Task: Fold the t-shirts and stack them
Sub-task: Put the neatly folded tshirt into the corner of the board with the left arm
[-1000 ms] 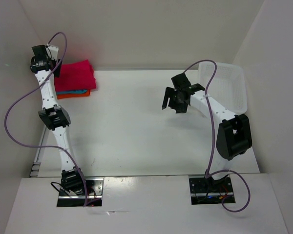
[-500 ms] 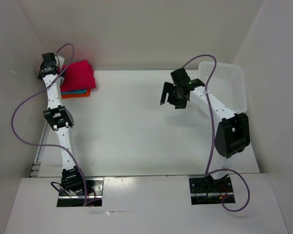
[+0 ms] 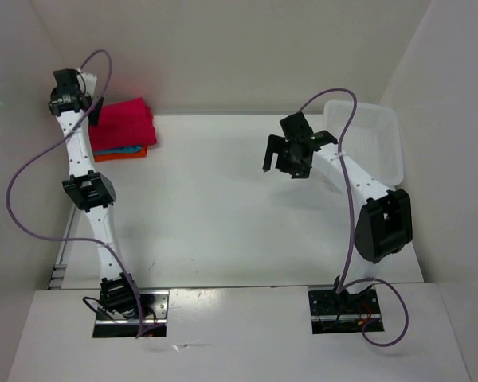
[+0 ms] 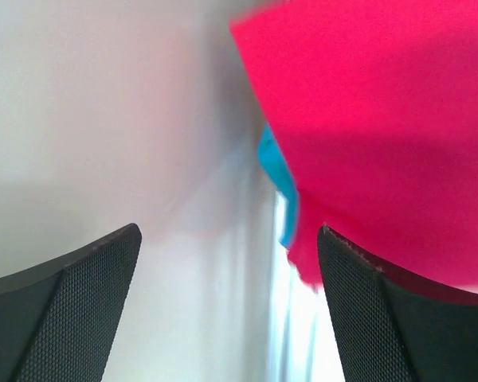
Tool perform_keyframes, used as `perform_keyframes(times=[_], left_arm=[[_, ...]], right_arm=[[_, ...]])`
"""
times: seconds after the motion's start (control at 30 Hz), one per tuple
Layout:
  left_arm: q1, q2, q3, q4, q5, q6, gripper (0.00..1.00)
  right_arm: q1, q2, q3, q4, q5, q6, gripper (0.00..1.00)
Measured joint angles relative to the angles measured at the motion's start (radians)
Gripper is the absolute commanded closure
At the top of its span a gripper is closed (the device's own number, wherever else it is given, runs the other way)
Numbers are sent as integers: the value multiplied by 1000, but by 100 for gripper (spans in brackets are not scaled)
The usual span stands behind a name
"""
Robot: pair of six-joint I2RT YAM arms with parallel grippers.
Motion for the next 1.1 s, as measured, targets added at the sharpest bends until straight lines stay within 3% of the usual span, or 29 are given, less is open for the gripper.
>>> perform_keyframes(times=[0.2, 0.33, 0.43, 0.5, 0.63, 0.73, 0.9, 1.1], left_arm=[[8, -307, -16, -145, 267, -81, 0], [26, -577, -247, -179, 418, -108, 0], [63, -755, -525, -176, 515, -132, 0], [86, -907, -830, -127, 552, -160, 0], [97, -1184, -1433, -26, 551, -238, 0], [91, -1359, -1714, 18, 507, -287, 0], [151, -1579, -1901, 89, 407, -322, 0], [242, -1627, -1931, 137, 387, -338, 0]], right_arm=[[0, -130, -61, -10, 75, -25, 0], [0, -254, -140, -29, 101, -53, 0], [0, -325, -177, -50, 116, -69, 0], [0, -360, -192, -50, 122, -83, 0], [-2, -407, -212, -44, 121, -104, 0], [-15, -421, -225, -40, 111, -121, 0], [-39, -422, -226, -35, 99, -156, 0], [-39, -440, -246, -28, 100, -182, 0]])
